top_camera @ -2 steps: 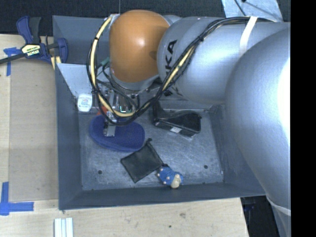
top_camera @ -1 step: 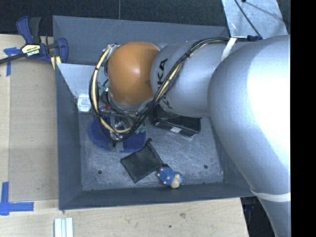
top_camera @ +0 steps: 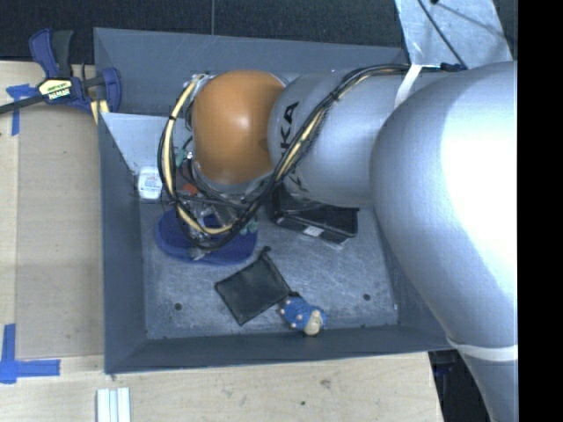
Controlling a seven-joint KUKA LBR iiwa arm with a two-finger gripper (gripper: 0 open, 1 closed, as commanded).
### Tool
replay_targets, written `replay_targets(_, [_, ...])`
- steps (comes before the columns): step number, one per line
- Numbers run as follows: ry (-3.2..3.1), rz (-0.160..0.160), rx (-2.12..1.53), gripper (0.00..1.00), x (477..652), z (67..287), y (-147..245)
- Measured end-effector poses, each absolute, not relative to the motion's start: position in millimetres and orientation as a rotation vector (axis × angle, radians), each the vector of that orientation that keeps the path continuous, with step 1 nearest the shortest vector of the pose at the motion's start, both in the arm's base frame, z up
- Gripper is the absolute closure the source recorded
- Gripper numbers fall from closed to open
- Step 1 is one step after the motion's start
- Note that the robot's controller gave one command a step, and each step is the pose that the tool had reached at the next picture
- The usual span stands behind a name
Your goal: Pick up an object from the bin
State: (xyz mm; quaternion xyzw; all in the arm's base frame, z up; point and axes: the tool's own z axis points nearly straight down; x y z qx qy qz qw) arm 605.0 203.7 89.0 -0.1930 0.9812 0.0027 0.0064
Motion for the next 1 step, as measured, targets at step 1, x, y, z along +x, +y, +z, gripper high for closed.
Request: replay_targets(1, [3.08, 0.003, -0.553, 1.0, 602.1, 217.7, 202.8])
